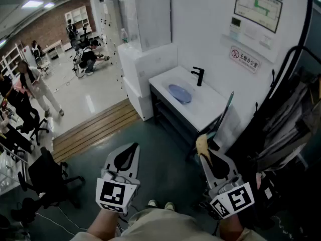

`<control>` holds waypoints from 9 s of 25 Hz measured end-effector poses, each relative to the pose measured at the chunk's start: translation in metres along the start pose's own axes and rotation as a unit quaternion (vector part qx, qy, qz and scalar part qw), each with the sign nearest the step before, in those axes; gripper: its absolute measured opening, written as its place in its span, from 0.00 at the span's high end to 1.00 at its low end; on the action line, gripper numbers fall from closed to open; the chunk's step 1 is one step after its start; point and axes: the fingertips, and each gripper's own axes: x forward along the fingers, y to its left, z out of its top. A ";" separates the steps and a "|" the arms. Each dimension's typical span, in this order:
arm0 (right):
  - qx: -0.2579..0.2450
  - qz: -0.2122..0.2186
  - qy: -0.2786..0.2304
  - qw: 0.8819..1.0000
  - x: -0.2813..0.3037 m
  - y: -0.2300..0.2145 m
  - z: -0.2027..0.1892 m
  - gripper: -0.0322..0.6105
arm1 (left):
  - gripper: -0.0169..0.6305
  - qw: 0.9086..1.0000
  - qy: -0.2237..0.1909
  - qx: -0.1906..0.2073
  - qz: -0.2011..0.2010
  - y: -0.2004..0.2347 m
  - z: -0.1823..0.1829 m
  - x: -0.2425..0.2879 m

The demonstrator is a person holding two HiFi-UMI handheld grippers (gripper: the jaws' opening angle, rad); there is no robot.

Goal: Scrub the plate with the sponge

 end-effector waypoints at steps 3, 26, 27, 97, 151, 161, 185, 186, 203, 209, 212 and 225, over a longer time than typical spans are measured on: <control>0.015 0.000 -0.009 1.000 0.003 -0.005 0.000 0.84 | 0.97 1.000 0.001 -0.005 -0.001 -0.002 -0.001 0.004; 0.002 -0.028 -0.005 1.000 0.022 -0.061 -0.031 0.84 | 0.97 1.000 -0.011 0.016 -0.014 -0.014 -0.009 0.067; 0.007 -0.033 -0.006 0.999 0.025 -0.064 -0.034 0.84 | 0.96 1.000 -0.015 0.014 -0.018 -0.016 -0.009 0.072; 0.084 -0.039 0.172 0.981 0.539 -0.424 -0.193 0.84 | 0.88 0.969 0.194 -0.031 -0.148 0.210 -0.172 0.667; 0.214 0.088 0.389 0.892 0.664 -0.447 -0.566 0.84 | 0.97 0.788 0.537 -0.143 -0.265 0.140 -0.477 0.789; 0.213 0.070 0.390 0.893 0.657 -0.463 -0.581 0.84 | 0.89 0.777 0.561 -0.029 -0.283 0.138 -0.488 0.804; 0.163 0.023 0.488 0.857 0.612 -0.499 -0.607 0.84 | 0.90 0.748 0.606 0.029 -0.269 0.147 -0.510 0.820; 0.152 0.027 0.515 0.843 0.600 -0.502 -0.610 0.84 | 0.90 0.751 0.604 0.021 -0.266 0.148 -0.508 0.822; 0.206 0.287 0.481 0.802 0.542 -0.361 -0.500 0.84 | 0.93 0.764 0.589 -0.034 -0.262 0.152 -0.498 0.820; 0.230 0.236 0.414 0.849 0.615 -0.363 -0.514 0.84 | 0.93 0.759 0.593 -0.053 -0.263 0.156 -0.498 0.816; 0.197 0.164 0.406 0.877 0.639 -0.392 -0.538 0.84 | 0.91 0.757 0.596 -0.046 -0.263 0.163 -0.499 0.816; 0.078 0.070 0.578 0.809 0.576 -0.482 -0.611 0.84 | 0.92 0.763 0.594 -0.022 -0.256 0.163 -0.501 0.816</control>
